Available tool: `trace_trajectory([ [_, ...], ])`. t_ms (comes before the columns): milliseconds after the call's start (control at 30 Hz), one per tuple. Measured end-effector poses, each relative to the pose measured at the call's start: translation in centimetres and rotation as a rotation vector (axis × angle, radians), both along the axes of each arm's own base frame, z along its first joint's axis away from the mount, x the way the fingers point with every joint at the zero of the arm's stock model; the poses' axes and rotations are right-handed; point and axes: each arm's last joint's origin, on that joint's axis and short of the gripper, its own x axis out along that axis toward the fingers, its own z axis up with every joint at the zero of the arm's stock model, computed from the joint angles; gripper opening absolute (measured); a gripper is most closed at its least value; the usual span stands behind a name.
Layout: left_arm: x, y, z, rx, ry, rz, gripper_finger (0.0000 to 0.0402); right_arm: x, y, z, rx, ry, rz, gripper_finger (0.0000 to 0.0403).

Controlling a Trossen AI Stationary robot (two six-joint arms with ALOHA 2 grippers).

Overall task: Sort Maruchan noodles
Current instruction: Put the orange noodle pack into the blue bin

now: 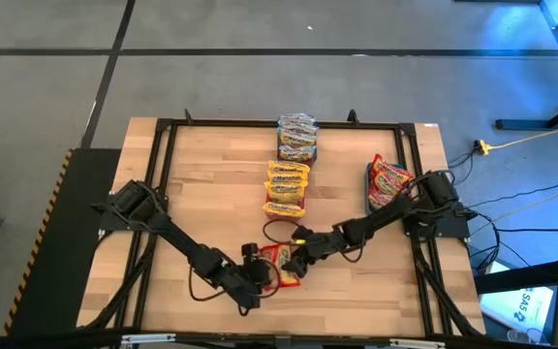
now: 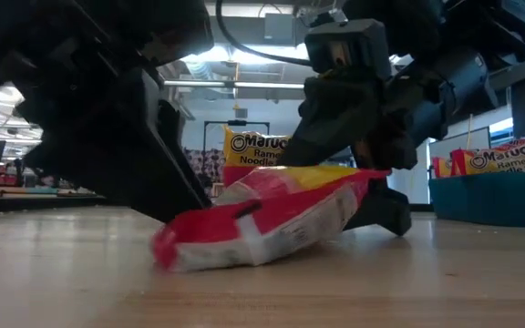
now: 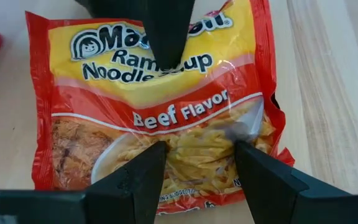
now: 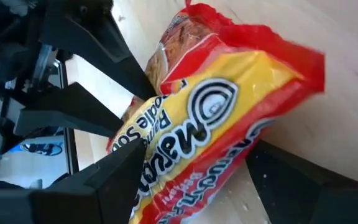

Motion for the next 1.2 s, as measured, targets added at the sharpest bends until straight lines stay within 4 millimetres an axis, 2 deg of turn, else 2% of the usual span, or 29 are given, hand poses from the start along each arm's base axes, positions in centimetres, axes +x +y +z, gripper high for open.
trace_trajectory([
  [100,-0.8,0.1,1.3,-0.023,0.029,-0.007,0.0192,0.1,-0.1,0.0,0.0,0.001,-0.001,0.028],
  [233,-2.8,-0.3,3.1,-0.058,0.083,0.032,0.0192,0.1,-0.1,0.0,0.006,0.005,0.008,0.028],
  [367,-3.7,-0.8,2.2,-0.055,0.144,0.061,0.0192,0.1,-0.1,0.0,0.008,-0.002,0.008,0.028],
  [533,-2.6,-1.0,-0.4,-0.006,0.112,0.082,0.0192,0.1,0.1,0.0,0.012,-0.001,0.009,0.028],
  [667,-1.2,-0.6,-1.5,-0.003,0.074,0.08,0.0192,0.1,0.1,0.1,0.014,-0.008,-0.015,0.028],
  [833,-0.3,-0.3,-1.7,0.005,0.041,0.048,0.0192,0.4,0.2,0.4,0.004,-0.07,0.004,0.028],
  [1200,0.3,-0.3,-1.5,0.008,-0.015,0.016,0.0192,0.7,0.3,1.1,-0.002,-0.157,0.02,0.028],
])
